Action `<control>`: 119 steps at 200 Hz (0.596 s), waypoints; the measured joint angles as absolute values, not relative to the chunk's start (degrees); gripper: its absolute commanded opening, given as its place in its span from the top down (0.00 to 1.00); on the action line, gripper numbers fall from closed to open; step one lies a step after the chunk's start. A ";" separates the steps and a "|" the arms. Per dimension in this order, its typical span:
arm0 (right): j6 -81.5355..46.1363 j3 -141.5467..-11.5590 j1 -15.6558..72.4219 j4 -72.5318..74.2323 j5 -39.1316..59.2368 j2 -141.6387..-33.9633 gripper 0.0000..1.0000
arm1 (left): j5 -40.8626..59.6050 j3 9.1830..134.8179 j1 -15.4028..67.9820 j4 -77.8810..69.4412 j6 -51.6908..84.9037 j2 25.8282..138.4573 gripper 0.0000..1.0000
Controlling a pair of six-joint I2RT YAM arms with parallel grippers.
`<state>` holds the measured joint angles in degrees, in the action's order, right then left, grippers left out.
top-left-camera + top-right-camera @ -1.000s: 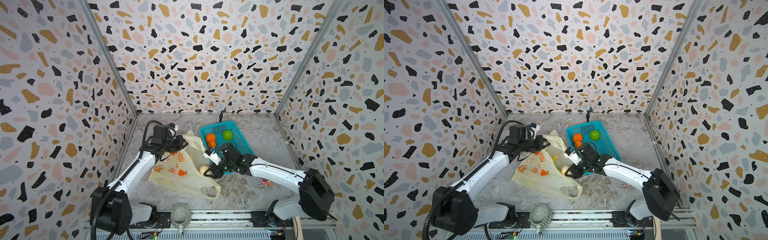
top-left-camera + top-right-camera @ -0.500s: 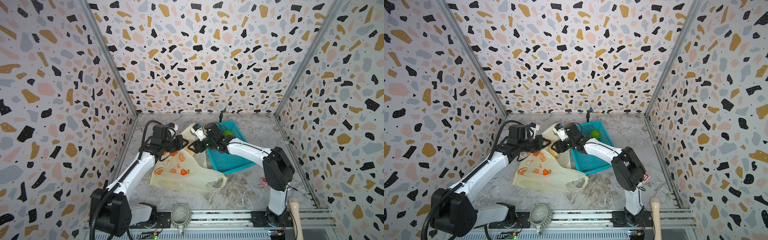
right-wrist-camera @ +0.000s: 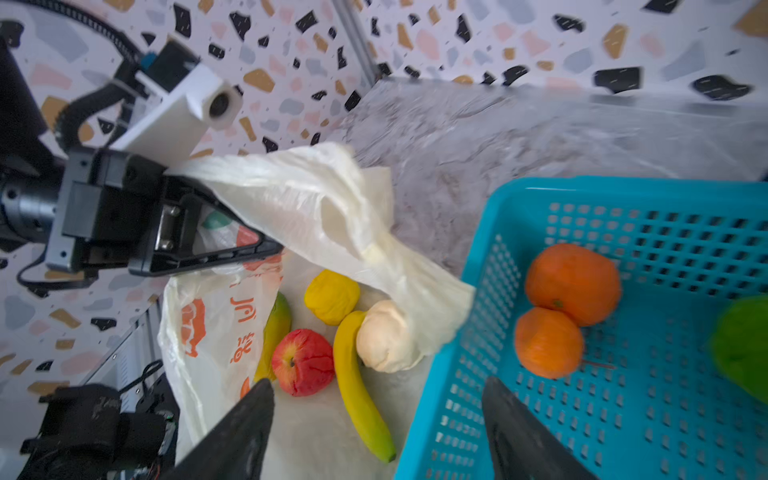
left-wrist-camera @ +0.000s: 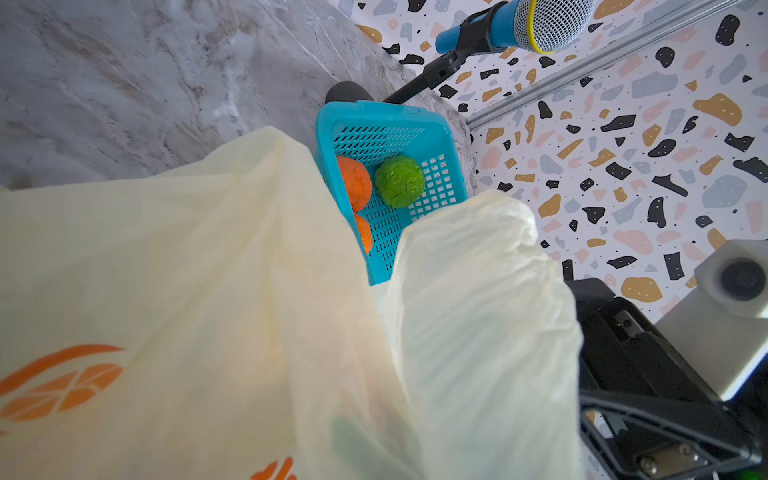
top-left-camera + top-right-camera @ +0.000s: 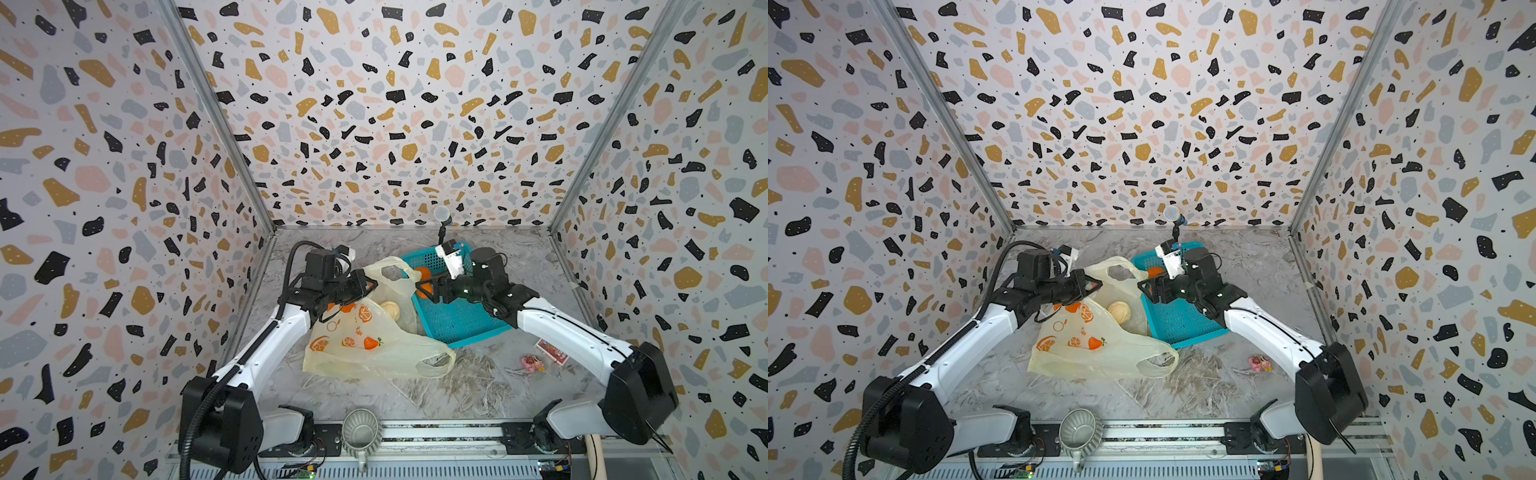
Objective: Place the fruits into the plastic bag
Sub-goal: 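Release the pale fruit and return the right gripper to the basket, then grasp the larger orange in the basket with the right gripper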
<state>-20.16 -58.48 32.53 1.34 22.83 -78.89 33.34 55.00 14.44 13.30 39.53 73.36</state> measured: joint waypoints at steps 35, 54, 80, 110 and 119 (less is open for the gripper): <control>-23.77 -56.73 28.45 2.17 19.25 -81.76 0.21 | 33.36 54.98 14.44 13.23 39.53 73.36 1.00; -24.62 -57.71 28.29 1.96 19.14 -87.70 0.22 | 33.36 54.96 14.44 13.23 39.51 73.36 1.00; -25.12 -61.21 28.42 1.06 20.18 -96.92 0.22 | 33.36 54.39 14.44 13.19 39.53 73.36 1.00; -25.04 -66.30 28.73 0.64 20.75 -104.79 0.23 | 33.41 54.24 14.44 13.21 39.51 73.36 1.00; -24.99 -67.85 28.80 0.67 20.67 -106.69 0.24 | 33.43 54.24 14.44 13.21 39.51 73.36 1.00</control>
<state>-24.99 -67.85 28.80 0.67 20.67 -106.69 33.43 54.24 14.44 13.21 39.51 73.36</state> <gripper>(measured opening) 0.773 0.047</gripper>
